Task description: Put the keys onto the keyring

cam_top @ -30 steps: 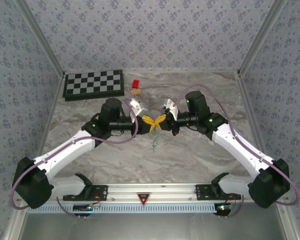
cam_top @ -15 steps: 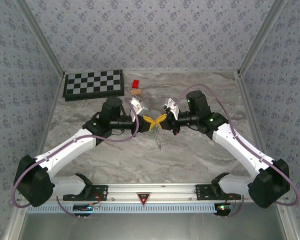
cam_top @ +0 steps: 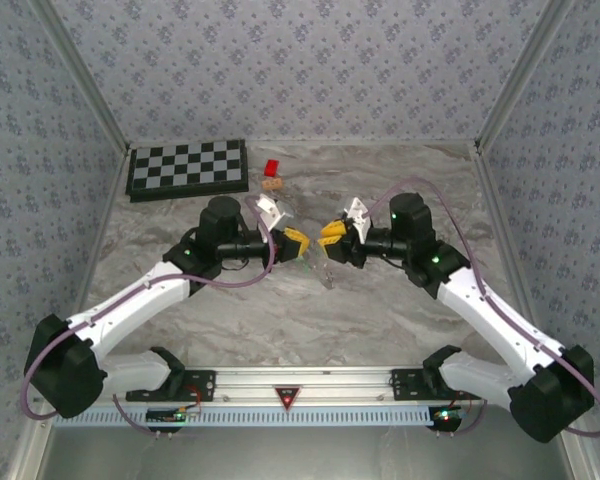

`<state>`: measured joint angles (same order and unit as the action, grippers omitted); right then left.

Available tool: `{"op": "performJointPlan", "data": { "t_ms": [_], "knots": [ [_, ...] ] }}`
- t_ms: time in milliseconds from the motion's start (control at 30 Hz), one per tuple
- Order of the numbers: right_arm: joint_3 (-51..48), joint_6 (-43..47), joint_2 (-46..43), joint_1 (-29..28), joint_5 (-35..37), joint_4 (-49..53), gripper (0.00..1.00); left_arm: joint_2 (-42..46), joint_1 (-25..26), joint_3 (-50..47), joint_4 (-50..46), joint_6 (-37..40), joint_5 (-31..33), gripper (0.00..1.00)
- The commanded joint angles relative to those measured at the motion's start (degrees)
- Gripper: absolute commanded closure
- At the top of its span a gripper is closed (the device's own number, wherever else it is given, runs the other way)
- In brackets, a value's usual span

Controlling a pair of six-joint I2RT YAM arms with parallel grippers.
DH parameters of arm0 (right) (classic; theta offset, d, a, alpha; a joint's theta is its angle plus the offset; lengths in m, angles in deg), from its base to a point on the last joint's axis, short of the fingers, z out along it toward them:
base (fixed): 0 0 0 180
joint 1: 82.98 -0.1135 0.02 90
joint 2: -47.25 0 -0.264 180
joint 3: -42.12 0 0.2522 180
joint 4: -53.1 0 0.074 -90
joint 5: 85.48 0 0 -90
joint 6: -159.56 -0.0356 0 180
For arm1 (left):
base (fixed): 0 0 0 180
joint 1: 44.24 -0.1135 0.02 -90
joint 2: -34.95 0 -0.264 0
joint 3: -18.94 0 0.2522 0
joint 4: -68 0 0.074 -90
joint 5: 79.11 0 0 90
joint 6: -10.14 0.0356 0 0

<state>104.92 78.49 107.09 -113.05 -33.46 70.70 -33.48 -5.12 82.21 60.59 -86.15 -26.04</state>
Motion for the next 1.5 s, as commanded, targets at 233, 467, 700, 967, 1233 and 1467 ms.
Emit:
{"op": "performJointPlan", "data": {
  "t_ms": [233,467,700,967,1233,1467],
  "knots": [
    [-4.99,-1.95,-2.87,-2.50,8.49,-8.31,0.71,3.55,0.11,-2.09,14.28,-6.27,2.59,1.00],
    [-5.06,0.46,-1.96,-8.35,13.73,-9.93,0.66,4.33,0.47,-3.85,20.73,-10.32,5.17,1.00],
    [-4.58,0.56,-0.79,-10.01,18.17,-11.51,0.67,5.49,1.36,-4.55,21.79,-10.80,5.90,1.00],
    [-5.09,0.29,-1.12,-10.15,18.94,-13.94,0.78,5.89,1.71,-4.38,21.25,-10.34,5.93,1.00],
    [-5.49,1.35,-0.71,-10.50,17.42,-13.20,0.96,6.10,1.69,-4.43,22.62,-11.08,6.24,1.00],
    [-5.06,4.02,1.32,-12.42,17.93,-10.80,0.99,6.12,1.84,-4.69,24.60,-12.44,6.12,1.00]
  ]
}}
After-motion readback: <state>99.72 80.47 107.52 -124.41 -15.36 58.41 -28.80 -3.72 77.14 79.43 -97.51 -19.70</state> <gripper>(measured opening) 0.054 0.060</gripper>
